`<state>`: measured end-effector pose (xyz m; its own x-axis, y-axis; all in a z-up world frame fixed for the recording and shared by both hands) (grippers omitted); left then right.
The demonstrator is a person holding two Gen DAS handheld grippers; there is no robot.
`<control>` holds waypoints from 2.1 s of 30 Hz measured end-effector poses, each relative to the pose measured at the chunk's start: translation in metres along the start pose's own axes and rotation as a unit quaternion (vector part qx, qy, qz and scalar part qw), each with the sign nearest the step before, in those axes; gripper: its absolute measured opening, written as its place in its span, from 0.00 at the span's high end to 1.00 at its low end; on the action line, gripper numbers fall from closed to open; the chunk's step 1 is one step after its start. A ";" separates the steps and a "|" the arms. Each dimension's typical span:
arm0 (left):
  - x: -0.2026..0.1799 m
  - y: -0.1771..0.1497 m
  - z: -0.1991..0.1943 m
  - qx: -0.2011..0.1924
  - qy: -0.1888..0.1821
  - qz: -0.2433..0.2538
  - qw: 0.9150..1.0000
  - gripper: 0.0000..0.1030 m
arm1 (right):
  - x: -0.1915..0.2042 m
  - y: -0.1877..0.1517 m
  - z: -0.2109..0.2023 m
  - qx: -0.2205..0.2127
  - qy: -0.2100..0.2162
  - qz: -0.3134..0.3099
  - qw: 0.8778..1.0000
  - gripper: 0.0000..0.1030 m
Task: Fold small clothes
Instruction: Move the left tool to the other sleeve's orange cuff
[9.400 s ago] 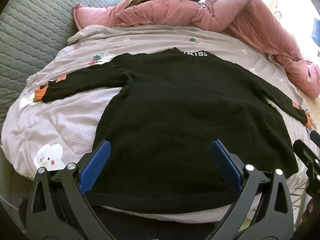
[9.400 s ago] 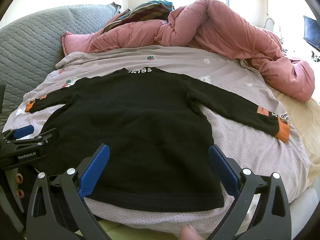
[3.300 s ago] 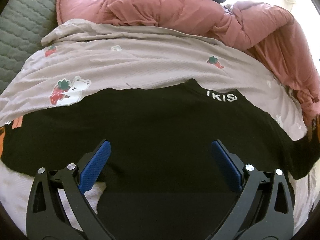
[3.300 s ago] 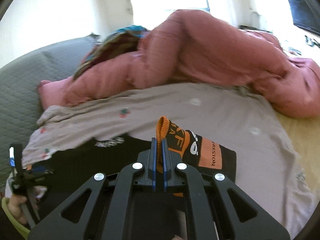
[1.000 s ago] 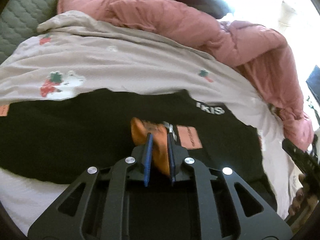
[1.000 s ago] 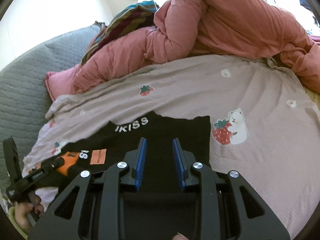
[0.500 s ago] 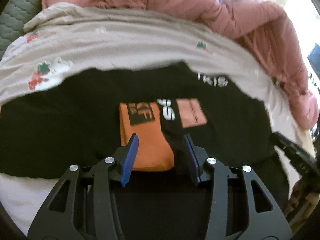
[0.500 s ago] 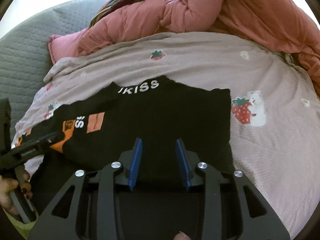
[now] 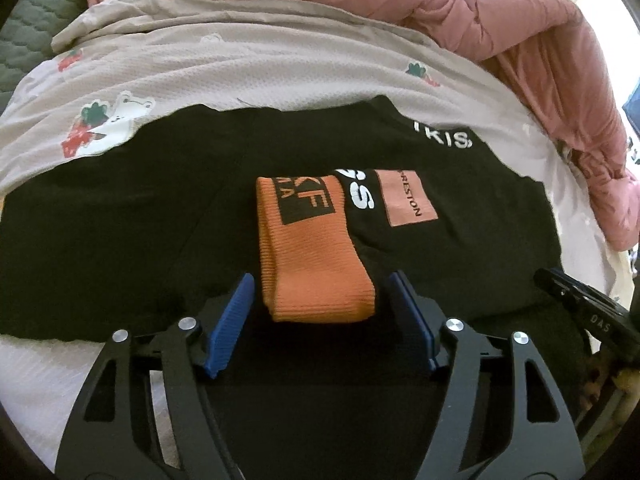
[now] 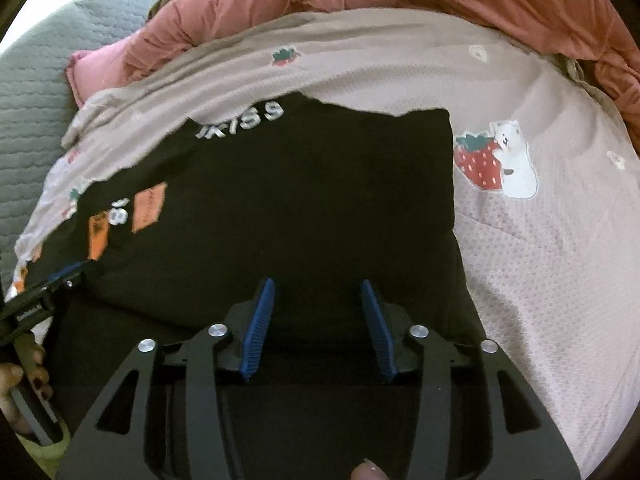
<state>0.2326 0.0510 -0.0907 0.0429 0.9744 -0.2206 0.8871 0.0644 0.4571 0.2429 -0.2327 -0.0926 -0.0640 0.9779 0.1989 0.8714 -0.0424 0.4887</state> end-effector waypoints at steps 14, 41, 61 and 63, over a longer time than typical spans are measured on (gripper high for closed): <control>0.039 -0.005 -0.057 -0.070 0.071 -0.020 0.995 0.10 | 0.055 0.003 -0.038 -0.050 0.033 -0.058 0.997 0.27; 0.137 -0.010 -0.110 -0.129 0.160 -0.124 0.971 0.09 | 0.194 0.002 -0.046 -0.077 0.087 -0.178 0.977 0.13; 0.229 -0.029 -0.130 -0.136 0.213 -0.245 0.936 0.09 | 0.279 0.018 -0.026 -0.078 0.119 -0.223 0.964 0.08; 0.238 -0.032 -0.129 -0.133 0.211 -0.260 0.933 0.09 | 0.284 0.019 -0.023 -0.076 0.120 -0.226 0.964 0.08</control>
<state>0.1548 0.3090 -0.0465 -0.5957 0.7912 -0.1383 0.5894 0.5476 0.5939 0.2305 0.0397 -0.0073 -0.5477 0.8283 0.1182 0.6476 0.3302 0.6867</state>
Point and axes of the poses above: each gripper's, at about its wrist camera, not at the fingertips, and z roughly the way its jaws point, x to its left, y to its top, the point moved 4 cm from there along z, roughly the way its jaws point, and after that the axes turned 3 degrees about x, right-handed, at the moved point
